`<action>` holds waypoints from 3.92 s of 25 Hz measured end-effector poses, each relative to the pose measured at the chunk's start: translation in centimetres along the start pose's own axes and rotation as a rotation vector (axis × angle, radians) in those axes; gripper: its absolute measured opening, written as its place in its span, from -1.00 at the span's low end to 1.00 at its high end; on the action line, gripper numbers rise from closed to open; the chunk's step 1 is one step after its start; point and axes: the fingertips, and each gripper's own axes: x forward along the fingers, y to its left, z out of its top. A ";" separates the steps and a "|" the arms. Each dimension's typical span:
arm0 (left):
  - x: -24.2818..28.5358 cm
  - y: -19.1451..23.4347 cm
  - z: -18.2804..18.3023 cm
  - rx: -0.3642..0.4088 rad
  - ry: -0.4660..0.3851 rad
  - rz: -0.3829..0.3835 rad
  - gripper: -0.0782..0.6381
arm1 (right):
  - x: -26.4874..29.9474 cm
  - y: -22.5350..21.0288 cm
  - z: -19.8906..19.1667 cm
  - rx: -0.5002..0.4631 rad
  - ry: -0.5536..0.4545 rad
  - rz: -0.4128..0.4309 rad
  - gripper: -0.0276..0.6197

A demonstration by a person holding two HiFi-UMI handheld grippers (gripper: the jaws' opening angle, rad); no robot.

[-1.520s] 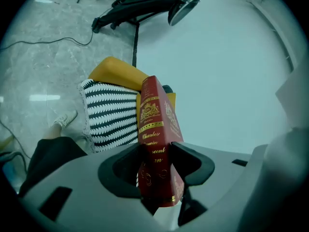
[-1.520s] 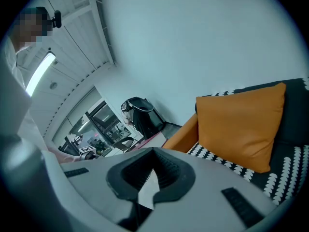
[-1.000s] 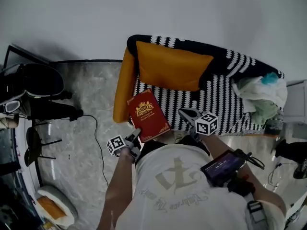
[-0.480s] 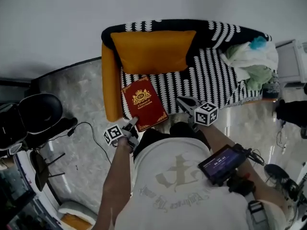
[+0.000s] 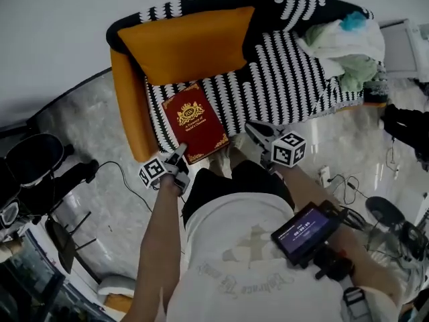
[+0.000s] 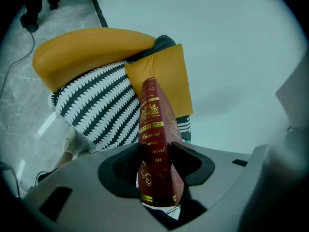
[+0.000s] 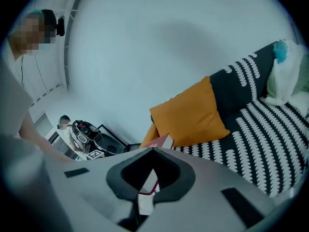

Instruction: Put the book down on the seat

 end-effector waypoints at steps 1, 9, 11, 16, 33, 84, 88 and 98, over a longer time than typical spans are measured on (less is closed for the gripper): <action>0.6 0.1 -0.1 0.004 0.003 0.000 -0.20 | -0.2 -0.5 -0.3 0.010 0.001 -0.004 -0.87; 4.8 2.0 -1.1 0.057 0.047 0.036 -0.20 | -1.0 -3.7 -2.2 0.025 0.013 -0.008 -0.87; 5.9 2.9 -1.8 0.055 0.060 0.057 -0.20 | -1.1 -4.6 -2.9 0.033 0.020 -0.006 -0.87; 7.7 4.1 -2.5 0.060 0.067 0.088 -0.20 | -0.3 -5.8 -3.5 0.043 0.025 0.020 -0.87; 13.2 8.4 -2.7 0.087 0.044 0.099 -0.20 | 1.1 -9.1 -8.0 0.078 0.091 0.081 -0.87; 19.3 15.8 -3.8 0.803 0.038 0.390 -0.51 | 1.4 -16.5 -16.3 0.012 -0.030 0.113 -0.87; 16.7 16.0 -4.6 0.847 0.055 0.389 -0.68 | 1.8 -15.0 -16.0 0.001 -0.042 0.105 -0.87; 9.1 13.8 -7.0 0.927 0.060 0.359 -0.75 | 0.5 -9.4 -14.9 -0.065 -0.078 0.100 -0.87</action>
